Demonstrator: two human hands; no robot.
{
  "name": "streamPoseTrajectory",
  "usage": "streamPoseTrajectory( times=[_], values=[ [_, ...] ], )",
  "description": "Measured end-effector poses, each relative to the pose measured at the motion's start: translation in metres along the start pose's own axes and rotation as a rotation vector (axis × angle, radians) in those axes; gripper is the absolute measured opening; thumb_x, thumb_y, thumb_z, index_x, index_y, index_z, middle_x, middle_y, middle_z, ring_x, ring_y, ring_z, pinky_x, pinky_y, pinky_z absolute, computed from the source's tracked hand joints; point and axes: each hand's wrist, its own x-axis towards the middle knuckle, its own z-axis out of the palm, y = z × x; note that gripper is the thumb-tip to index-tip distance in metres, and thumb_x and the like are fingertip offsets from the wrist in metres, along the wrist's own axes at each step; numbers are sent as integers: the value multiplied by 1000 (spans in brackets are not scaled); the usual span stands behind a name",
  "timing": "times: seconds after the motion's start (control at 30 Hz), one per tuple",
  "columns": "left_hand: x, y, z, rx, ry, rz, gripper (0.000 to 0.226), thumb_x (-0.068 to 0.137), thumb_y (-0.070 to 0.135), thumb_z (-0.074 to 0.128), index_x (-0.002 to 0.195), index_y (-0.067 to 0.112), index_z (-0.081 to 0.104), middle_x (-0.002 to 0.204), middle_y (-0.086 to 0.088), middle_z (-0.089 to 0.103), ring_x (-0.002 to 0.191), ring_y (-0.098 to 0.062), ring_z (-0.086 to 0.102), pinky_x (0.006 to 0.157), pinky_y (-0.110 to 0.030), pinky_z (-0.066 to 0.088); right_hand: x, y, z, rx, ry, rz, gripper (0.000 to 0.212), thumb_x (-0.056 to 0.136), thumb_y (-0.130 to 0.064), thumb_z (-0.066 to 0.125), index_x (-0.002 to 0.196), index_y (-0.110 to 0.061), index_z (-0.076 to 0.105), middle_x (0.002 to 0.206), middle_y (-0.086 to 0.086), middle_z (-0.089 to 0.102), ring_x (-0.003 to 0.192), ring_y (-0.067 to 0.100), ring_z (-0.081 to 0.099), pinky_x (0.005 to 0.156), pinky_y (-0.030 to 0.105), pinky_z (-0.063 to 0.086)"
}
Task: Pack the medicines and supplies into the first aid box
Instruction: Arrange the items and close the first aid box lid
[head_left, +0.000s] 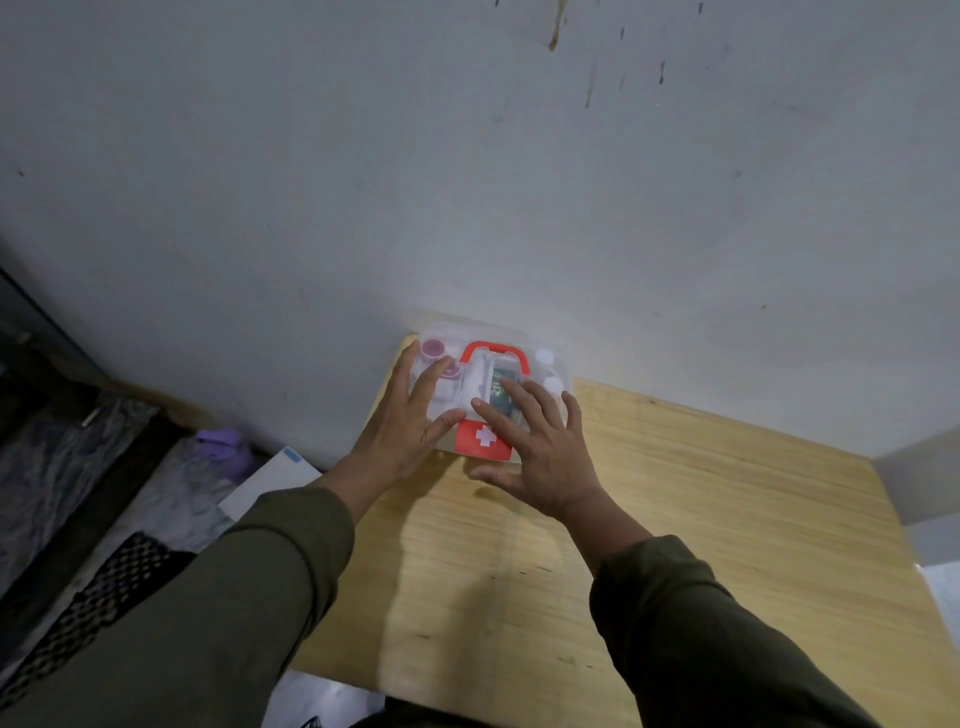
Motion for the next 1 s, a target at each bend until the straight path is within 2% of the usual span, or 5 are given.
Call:
streamPoseTrajectory(
  times=[0.23, 0.43, 0.63, 0.87, 1.0],
  values=[
    [1, -1, -4, 23, -42, -5, 73, 83, 58, 44, 146, 31, 18, 159, -4, -3, 146, -26, 12, 111, -43, 32, 3, 2, 3, -21, 21, 40, 61, 87, -62, 41, 142, -38, 28, 150, 8, 36, 138, 32, 34, 109, 57, 25],
    [11, -6, -7, 66, -137, -12, 94, 75, 43, 73, 146, 34, 13, 157, 2, -6, 144, -27, 18, 108, -42, 37, 9, 1, 6, -26, 20, 142, 73, 82, -57, 57, 143, -35, 23, 150, 8, 35, 138, 32, 34, 104, 58, 31],
    [28, -4, -9, 162, -137, 12, 93, 78, 32, 74, 147, 33, 12, 159, 0, -5, 143, -28, 22, 106, -37, 39, 24, -4, 8, -37, 9, 231, 88, 72, -48, 75, 141, -32, 22, 148, 11, 38, 136, 35, 36, 99, 66, 33],
    [43, 2, -2, 154, -143, -29, 90, 80, 29, 72, 147, 35, 12, 159, 1, -7, 144, -27, 20, 107, -37, 38, 41, 2, 11, -15, -74, 301, 82, 85, -45, 62, 142, -39, 4, 158, 3, 8, 146, 29, 5, 109, 65, 16],
    [55, -2, -1, 149, -157, -32, 89, 81, 28, 71, 147, 37, 11, 159, 3, -7, 144, -27, 19, 107, -38, 37, 50, 5, 7, 4, -89, 314, 79, 85, -48, 60, 144, -38, 7, 158, 3, 8, 146, 29, 4, 109, 65, 16]
  ],
)
